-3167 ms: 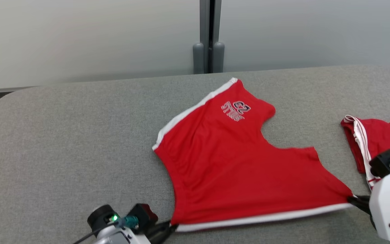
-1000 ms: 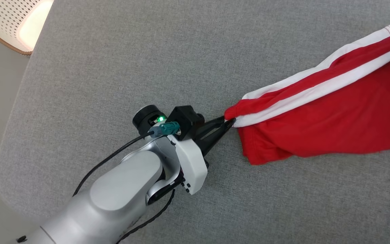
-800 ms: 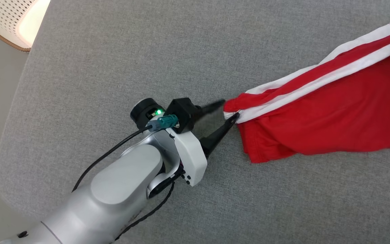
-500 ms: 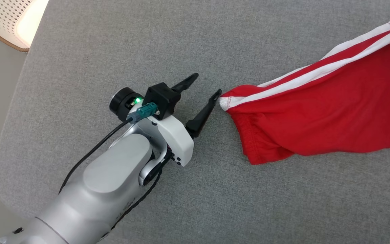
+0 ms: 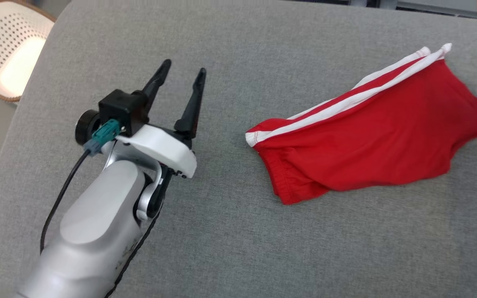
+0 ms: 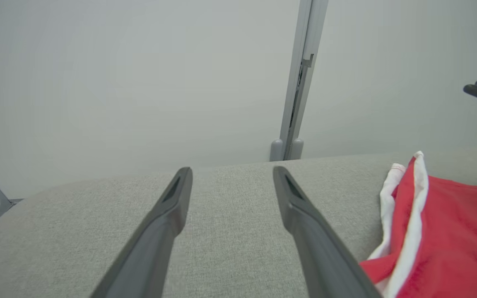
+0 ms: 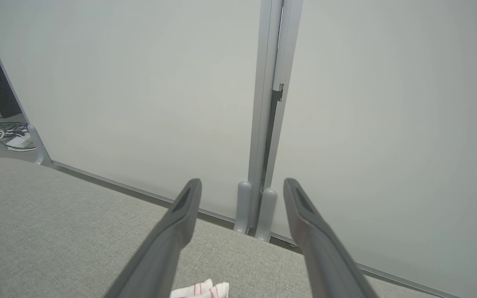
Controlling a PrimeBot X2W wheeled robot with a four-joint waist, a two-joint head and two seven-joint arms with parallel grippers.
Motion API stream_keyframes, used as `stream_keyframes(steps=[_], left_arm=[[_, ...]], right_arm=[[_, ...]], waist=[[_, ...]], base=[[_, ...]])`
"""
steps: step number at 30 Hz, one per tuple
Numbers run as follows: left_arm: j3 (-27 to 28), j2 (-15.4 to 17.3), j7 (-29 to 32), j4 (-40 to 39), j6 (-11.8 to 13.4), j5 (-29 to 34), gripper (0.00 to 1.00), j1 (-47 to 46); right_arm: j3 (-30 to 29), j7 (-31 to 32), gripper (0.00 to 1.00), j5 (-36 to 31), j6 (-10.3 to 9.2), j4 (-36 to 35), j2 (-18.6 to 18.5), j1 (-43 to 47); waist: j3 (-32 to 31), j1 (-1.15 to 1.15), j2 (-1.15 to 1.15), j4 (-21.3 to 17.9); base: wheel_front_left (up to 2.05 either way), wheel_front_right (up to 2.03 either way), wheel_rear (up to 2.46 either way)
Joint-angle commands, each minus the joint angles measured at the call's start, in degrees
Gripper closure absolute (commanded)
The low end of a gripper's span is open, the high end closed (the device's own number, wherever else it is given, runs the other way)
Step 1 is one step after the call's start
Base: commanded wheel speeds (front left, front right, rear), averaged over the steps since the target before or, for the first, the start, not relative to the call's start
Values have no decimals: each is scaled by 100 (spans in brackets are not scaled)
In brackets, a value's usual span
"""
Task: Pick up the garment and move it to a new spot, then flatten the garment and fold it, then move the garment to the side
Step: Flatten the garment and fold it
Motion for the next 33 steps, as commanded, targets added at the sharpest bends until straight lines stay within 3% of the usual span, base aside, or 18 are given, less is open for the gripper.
stream_keyframes(steps=[1,7,12,18,27,33], left_arm=[[133,108,-18,-51,104,172,0,202],[984,61,-20,-580,265,796,0,1119],[1680,-193,-20,-1006,98,1153,0,1876],[2428,-542,-14,-1269,-186,1622,0,2676],[2893,-806,-14,-1479,-443,2523,0,3440],[3048,-900,-14,-1465,-530,2650,0,3703]], right_arm=[[-37,-104,0,-86,-13,-35,81,207],[-708,-301,0,-639,-13,-684,439,1103],[-1756,-302,0,-1516,-10,-1877,960,2327],[-2540,-304,0,-2290,-9,-2901,1702,3664],[-3106,-304,0,-2639,-9,-3339,2498,4603],[-3107,-305,0,-2872,-9,-3305,2599,4860]], waist=[[-257,0,0,-224],[-642,0,0,-560],[-924,0,0,-780],[-1148,0,0,-1000],[-1276,0,0,-1190],[-1298,0,0,-1219]], base=[[0,0,0],[0,0,0],[0,0,0],[0,0,0],[0,0,0],[0,0,0]])
